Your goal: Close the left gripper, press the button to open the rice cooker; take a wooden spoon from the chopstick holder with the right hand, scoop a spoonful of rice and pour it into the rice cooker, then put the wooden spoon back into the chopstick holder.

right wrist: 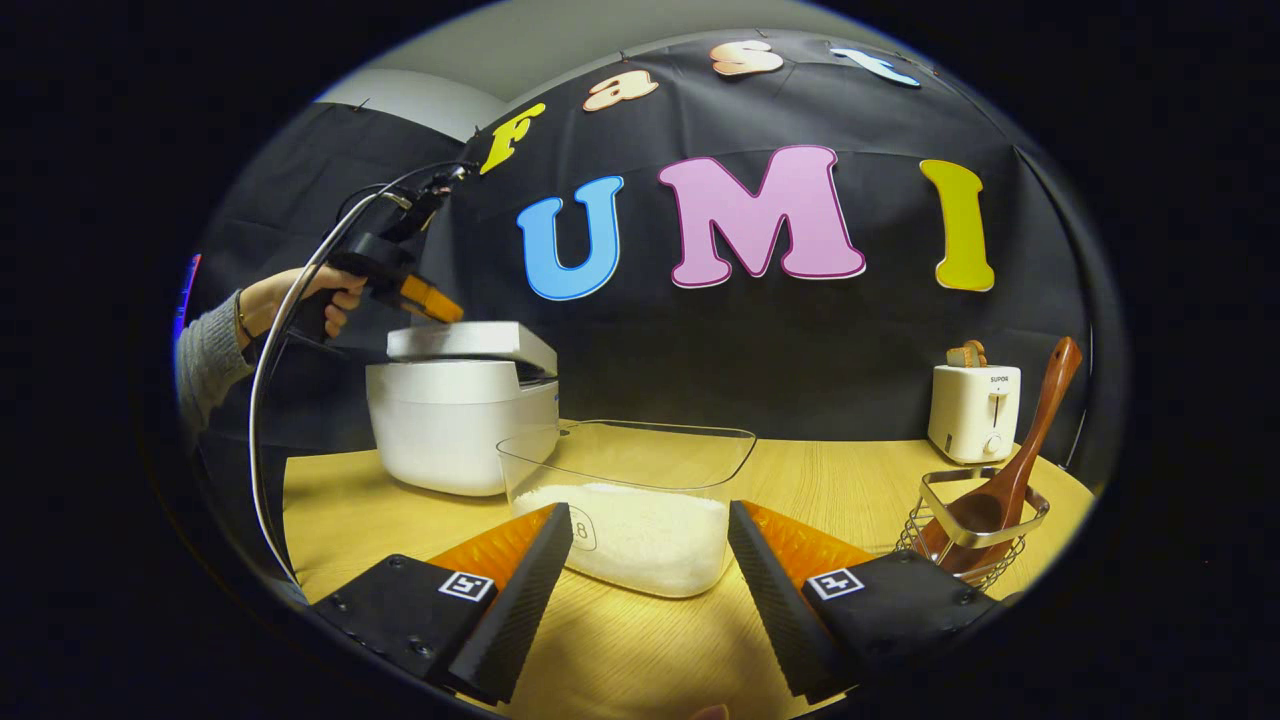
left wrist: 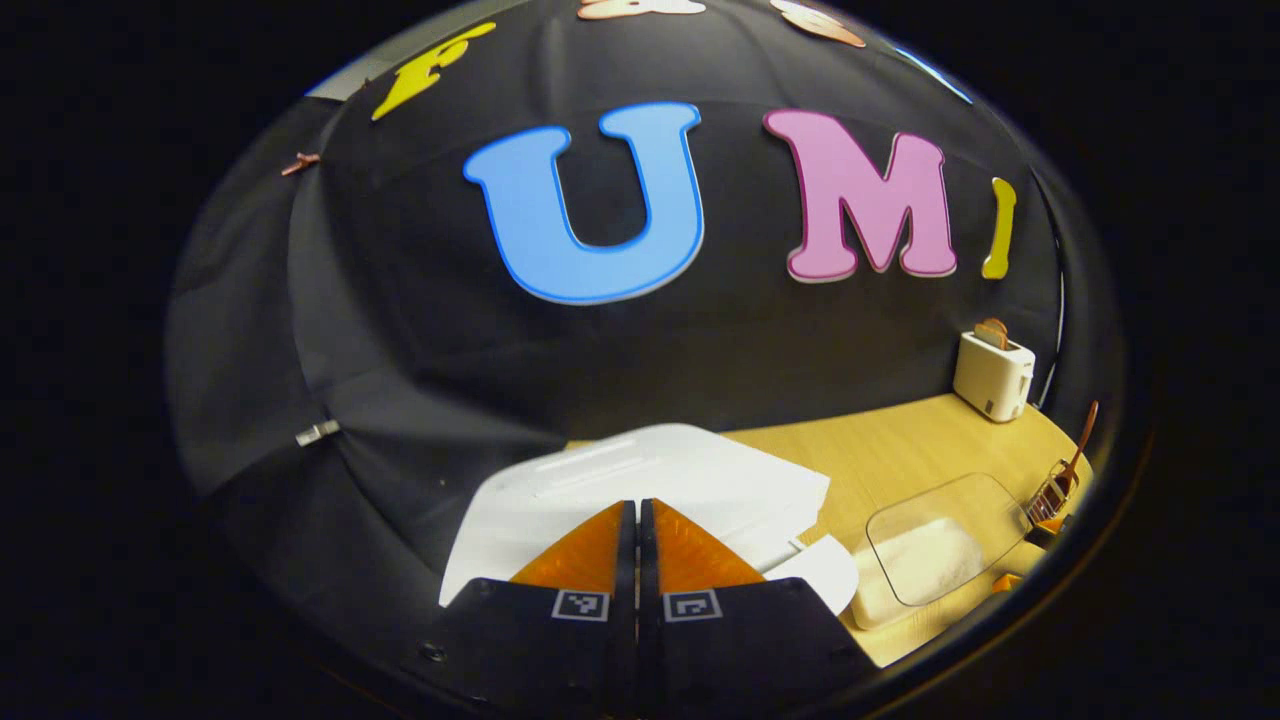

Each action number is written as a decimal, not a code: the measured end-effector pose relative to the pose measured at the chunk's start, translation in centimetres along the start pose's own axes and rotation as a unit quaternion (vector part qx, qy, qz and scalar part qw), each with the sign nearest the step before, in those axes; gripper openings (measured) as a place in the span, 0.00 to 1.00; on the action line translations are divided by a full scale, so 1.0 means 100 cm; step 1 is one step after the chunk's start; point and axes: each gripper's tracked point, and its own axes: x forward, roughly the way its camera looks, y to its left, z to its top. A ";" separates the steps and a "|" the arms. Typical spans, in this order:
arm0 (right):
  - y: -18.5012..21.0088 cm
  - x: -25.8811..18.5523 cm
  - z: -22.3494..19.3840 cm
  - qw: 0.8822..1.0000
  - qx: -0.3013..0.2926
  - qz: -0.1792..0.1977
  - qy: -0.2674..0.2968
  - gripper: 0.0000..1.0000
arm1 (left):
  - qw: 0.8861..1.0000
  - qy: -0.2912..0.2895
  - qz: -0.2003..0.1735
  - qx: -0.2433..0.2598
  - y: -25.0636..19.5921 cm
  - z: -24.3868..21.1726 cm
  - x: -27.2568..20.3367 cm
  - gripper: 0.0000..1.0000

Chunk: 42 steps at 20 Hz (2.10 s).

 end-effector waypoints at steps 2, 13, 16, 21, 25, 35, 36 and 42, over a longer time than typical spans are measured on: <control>0.000 0.000 0.000 1.000 0.000 0.000 0.000 0.97 | 0.998 -0.053 0.031 0.010 0.015 0.027 -0.005 0.06; 0.004 0.000 0.000 1.000 0.000 0.012 0.000 0.97 | 0.966 -0.245 0.027 -0.073 0.012 0.035 -0.093 0.05; 0.008 -0.002 0.001 1.000 0.001 0.024 -0.001 0.97 | 0.963 -0.245 0.002 -0.116 -0.010 -0.008 -0.113 0.30; -0.012 -0.036 0.057 0.998 -0.018 -0.011 -0.061 0.97 | 0.966 -0.196 -0.042 -0.164 -0.060 -0.089 -0.106 0.92; -0.079 -0.076 0.100 0.992 -0.036 -0.100 -0.074 0.97 | 0.960 -0.258 -0.039 -0.105 -0.079 -0.091 -0.121 0.94; -0.202 -0.076 0.058 0.972 0.088 -0.217 0.014 0.97 | 0.966 -0.207 -0.128 -0.090 -0.127 -0.122 -0.134 0.95; -0.205 -0.071 0.056 0.972 0.091 -0.217 0.017 0.97 | 0.968 -0.196 -0.135 -0.084 -0.131 -0.128 -0.132 0.95; -0.238 -0.039 0.050 0.962 0.121 -0.243 0.038 0.81 | 0.976 -0.154 -0.137 -0.068 -0.142 -0.160 -0.109 0.95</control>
